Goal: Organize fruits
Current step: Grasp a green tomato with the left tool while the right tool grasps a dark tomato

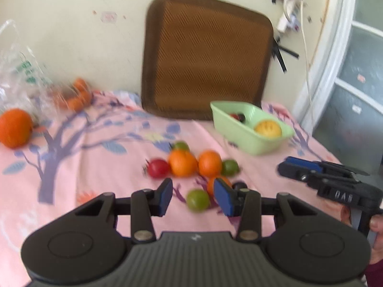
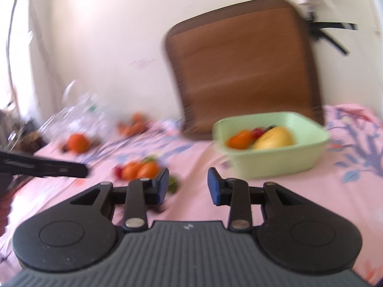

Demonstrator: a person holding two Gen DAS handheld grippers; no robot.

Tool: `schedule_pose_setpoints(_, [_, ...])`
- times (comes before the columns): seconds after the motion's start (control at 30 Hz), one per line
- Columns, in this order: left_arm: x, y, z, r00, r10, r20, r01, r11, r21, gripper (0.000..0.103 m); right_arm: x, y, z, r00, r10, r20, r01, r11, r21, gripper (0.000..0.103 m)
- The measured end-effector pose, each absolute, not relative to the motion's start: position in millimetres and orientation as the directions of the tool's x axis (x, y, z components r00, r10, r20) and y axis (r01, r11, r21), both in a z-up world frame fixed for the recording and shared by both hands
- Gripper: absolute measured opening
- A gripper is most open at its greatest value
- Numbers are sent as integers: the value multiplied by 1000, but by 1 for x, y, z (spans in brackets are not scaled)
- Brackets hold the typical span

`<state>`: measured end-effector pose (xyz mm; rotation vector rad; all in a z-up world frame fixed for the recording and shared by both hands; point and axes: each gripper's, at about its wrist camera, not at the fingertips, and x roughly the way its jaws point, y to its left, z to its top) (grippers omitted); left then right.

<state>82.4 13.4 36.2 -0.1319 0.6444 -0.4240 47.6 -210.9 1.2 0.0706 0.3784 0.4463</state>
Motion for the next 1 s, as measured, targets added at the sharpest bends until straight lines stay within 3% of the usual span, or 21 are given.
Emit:
schedule_pose_setpoints(0.2, [85, 1, 18, 694, -428, -579, 363, 902, -231, 42, 59, -178, -8, 800, 422, -426, -437, 897, 69, 39])
schedule_pose_setpoints(0.53, [90, -12, 3, 685, -408, -603, 377, 907, -186, 42, 72, -161, -19, 778, 393, -490, -449, 893, 3, 39])
schedule_pose_setpoints(0.63, [90, -15, 0, 698, -395, -597, 379, 912, -159, 38, 77, -158, -21, 769, 378, -516, -441, 897, -1, 37])
schedule_pose_setpoints(0.67, [91, -15, 0, 700, -393, -597, 379, 912, -157, 38, 78, -157, -21, 769, 379, -515, -441, 897, 1, 34])
schedule_pose_setpoints(0.7, [91, -15, 0, 704, -386, -596, 374, 915, -152, 33, 78, -157, -21, 767, 381, -517, -445, 896, 1, 26])
schedule_pose_setpoints(1.0, [69, -23, 0, 746, -308, -591, 307, 946, -105, 29, 46, -170, -21, 806, 342, -483, -370, 928, 40, 25])
